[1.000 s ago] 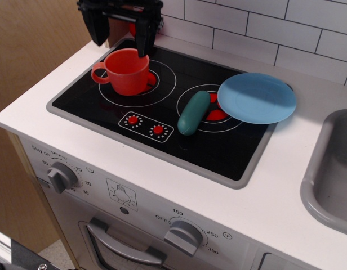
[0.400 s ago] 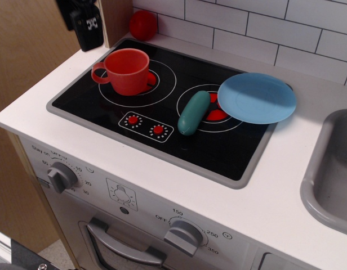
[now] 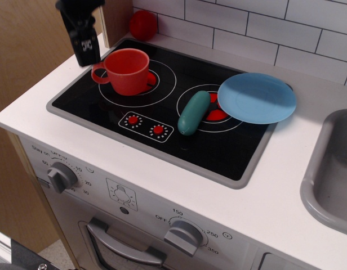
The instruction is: Put cup on plate
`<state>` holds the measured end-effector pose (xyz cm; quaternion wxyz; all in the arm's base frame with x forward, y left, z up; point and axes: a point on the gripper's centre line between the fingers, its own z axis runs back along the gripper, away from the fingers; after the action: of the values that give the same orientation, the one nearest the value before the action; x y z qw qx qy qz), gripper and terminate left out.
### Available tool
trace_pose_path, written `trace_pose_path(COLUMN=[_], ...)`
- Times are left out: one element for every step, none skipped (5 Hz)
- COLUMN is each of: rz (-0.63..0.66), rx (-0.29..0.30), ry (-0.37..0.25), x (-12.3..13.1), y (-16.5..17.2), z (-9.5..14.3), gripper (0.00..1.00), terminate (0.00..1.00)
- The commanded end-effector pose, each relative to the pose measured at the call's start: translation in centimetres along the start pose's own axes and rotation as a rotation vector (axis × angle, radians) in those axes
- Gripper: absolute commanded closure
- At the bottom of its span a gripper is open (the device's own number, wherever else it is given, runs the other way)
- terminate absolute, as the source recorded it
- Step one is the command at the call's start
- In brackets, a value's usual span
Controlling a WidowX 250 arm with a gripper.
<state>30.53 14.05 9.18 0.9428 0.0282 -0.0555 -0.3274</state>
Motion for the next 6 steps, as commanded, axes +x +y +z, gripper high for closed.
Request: trace_pose_path(rz=[-0.034,-0.066,-0.079,-0.057,-0.039,0.017], rx=[0.018,0.034,0.037,0.029,0.025,-0.003], ry=[0.015,0.010,0.015,0.017,0.025,0.055], x=[0.5,0.7,1.1,1.5,1.8,2.1], y=[0.1,-0.3,-0.6,-0.7,-0.5,-0.3], z=[-0.3,-1.5,-2.5,-2.8,-2.7,-2.1], gripper=[0.00,0.00,0.00,1.00,1.00,1.00], terminate=[0.00,0.00,0.00,0.00,0.00,0.00])
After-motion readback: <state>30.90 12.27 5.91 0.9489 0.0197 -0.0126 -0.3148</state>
